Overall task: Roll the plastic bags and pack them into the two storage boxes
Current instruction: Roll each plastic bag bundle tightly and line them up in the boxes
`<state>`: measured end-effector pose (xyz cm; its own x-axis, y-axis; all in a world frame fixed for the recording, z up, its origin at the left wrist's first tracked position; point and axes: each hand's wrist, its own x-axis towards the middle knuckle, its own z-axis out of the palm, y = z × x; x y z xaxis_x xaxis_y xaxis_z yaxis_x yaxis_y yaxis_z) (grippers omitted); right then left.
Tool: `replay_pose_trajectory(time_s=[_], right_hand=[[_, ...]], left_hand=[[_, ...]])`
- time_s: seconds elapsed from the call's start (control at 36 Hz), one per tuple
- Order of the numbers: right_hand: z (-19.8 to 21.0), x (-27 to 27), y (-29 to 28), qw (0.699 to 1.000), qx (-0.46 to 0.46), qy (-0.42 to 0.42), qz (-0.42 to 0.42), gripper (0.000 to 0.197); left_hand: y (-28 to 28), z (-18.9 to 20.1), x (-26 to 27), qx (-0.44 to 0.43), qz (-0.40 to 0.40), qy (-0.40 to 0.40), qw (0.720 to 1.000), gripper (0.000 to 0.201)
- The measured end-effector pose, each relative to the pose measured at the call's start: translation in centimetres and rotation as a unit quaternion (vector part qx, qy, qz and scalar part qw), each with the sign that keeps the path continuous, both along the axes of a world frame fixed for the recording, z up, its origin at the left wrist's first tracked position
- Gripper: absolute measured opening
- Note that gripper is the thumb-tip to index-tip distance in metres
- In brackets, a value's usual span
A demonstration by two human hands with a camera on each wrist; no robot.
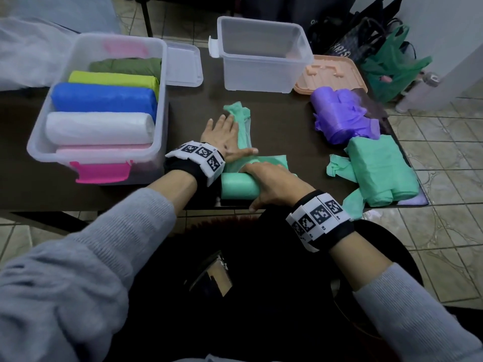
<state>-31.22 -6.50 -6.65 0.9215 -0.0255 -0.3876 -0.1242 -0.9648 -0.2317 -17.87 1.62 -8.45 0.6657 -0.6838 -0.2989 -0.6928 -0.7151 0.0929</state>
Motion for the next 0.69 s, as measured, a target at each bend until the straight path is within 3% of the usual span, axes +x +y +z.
replay_pose_trajectory(time_s=[0.19,0.31,0.42,0.69], right_hand=[[0.3,0.0,-0.1,1.0,0.003,0.009,0.005,0.079],[0.3,0.0,0.0,1.0,0.005,0.005,0.005,0.078],[0.3,0.0,-0.1,1.0,0.004,0.007,0.005,0.08],[0.6,0.2,0.0,0.999,0.04,0.006,-0.015,0.071]], left_hand=[[-0.6,1.2,-0.1,-0.102,-0.024,-0.113,0.988,0.057],[-1.0,1.0,0.2,-0.109,-0.048,-0.011,0.993,0.067],[-0.8,-0.4,1.0,-0.049,-0.009,0.066,0.997,0.091],[-1.5,-0.5,1.4,-0.01,0.007,0.089,0.996,0.099]])
